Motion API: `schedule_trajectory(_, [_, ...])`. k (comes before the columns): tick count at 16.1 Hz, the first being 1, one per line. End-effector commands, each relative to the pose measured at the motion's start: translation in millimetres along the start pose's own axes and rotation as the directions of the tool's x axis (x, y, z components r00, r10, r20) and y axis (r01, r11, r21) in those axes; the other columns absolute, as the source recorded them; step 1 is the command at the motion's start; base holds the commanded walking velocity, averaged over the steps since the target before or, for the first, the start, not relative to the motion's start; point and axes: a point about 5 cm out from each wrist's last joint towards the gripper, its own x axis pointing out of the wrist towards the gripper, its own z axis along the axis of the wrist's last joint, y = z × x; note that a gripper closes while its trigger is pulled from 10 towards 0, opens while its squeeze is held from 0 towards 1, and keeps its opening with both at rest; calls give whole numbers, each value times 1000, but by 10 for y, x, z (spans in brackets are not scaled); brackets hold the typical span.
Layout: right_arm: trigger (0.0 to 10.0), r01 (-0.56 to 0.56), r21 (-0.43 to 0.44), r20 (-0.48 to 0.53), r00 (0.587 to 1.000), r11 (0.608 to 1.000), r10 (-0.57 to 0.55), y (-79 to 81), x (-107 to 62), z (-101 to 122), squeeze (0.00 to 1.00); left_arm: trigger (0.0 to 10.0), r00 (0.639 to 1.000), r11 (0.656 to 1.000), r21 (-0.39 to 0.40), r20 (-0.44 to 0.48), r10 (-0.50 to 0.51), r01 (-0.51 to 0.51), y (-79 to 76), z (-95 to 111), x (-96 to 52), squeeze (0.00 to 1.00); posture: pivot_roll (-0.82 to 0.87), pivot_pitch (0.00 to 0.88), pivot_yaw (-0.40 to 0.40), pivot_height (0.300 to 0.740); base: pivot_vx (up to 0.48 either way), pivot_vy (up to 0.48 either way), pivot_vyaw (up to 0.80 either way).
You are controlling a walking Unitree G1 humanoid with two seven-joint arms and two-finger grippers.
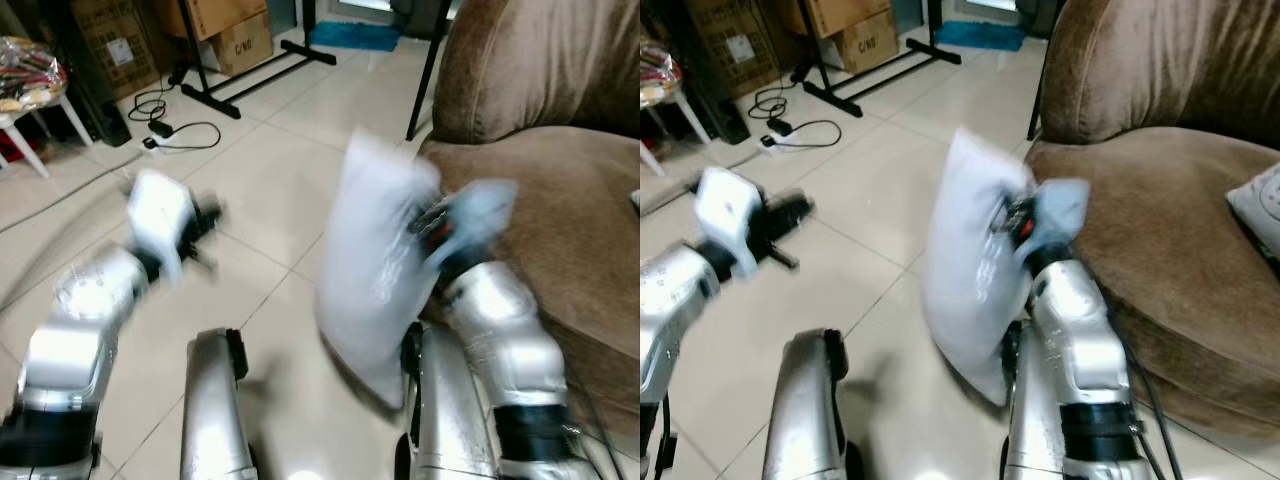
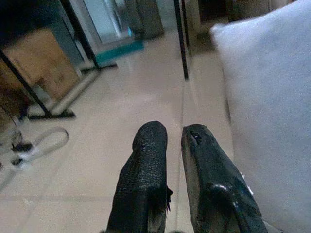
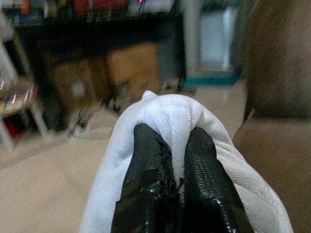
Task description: Move the pillow to the sofa from floor
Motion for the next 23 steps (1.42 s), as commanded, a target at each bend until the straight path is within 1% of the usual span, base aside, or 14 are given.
schedule_trajectory(1, [10000,5,14,35,999,1000,-5,47,-59,139,0,10000,1000,1000,24,25,-6,5,-50,119,24,0,-142,0,45,419,0,0,0])
schedule_trajectory(2, [10000,-5,14,49,999,1000,4,110,-111,198,0,10000,999,999,37,51,-12,11,-103,215,30,0,-142,0,45,429,0,0,0])
schedule_trajectory(3, [10000,5,38,48,999,999,-6,147,-165,222,0,10000,998,999,41,57,-11,9,-158,220,15,0,-142,0,45,439,0,0,0])
schedule_trajectory(4, [10000,31,59,35,999,998,-33,160,-225,243,0,10000,999,998,63,45,4,-7,-182,186,15,0,-140,0,37,449,0,0,0])
schedule_trajectory(5, [10000,58,50,8,998,997,-58,166,-267,258,0,10000,997,997,70,64,34,-39,-200,249,76,0,-138,0,37,464,0,0,0])
schedule_trajectory(6, [10000,47,21,-3,999,999,-47,185,-263,285,0,10000,997,996,74,69,34,-39,-226,249,83,0,-138,0,37,479,0,0,0])
schedule_trajectory(7, [10000,50,5,-11,999,999,-50,183,-257,290,0,10000,995,997,39,76,67,-70,-211,227,73,0,-144,0,40,489,0,0,0])
schedule_trajectory(8, [10000,71,-12,-25,997,997,-71,161,-247,299,0,10000,992,994,33,76,99,-101,-176,208,67,0,-144,0,40,509,0,0,0])
schedule_trajectory(9, [10000,76,-18,-24,997,997,-77,154,-243,322,0,10000,992,994,38,77,102,-105,-170,207,67,0,-144,0,40,524,0,0,0])
schedule_trajectory(12, [10000,79,-22,-3,997,997,-79,145,-205,417,0,10000,992,994,48,73,99,-102,-193,184,64,0,-141,0,36,564,0,0,0])
schedule_trajectory(13, [10000,77,-22,0,997,997,-77,150,-200,441,0,10000,993,994,51,74,97,-101,-198,184,63,0,-138,0,32,584,0,0,0])
schedule_trajectory(17, [10000,73,-15,-2,997,997,-73,163,-191,455,0,10000,993,993,60,75,95,-99,-199,184,65,0,-137,0,30,649,0,0,0])
schedule_trajectory(18, [10000,74,-14,-3,997,997,-74,164,-192,454,0,10000,993,993,61,76,94,-98,-201,184,64,0,-137,0,30,659,0,0,0])
schedule_trajectory(23, [10000,85,-9,-31,996,996,-85,153,-191,405,0,10000,994,993,81,70,85,-91,-197,173,76,0,-137,0,32,739,0,0,0])
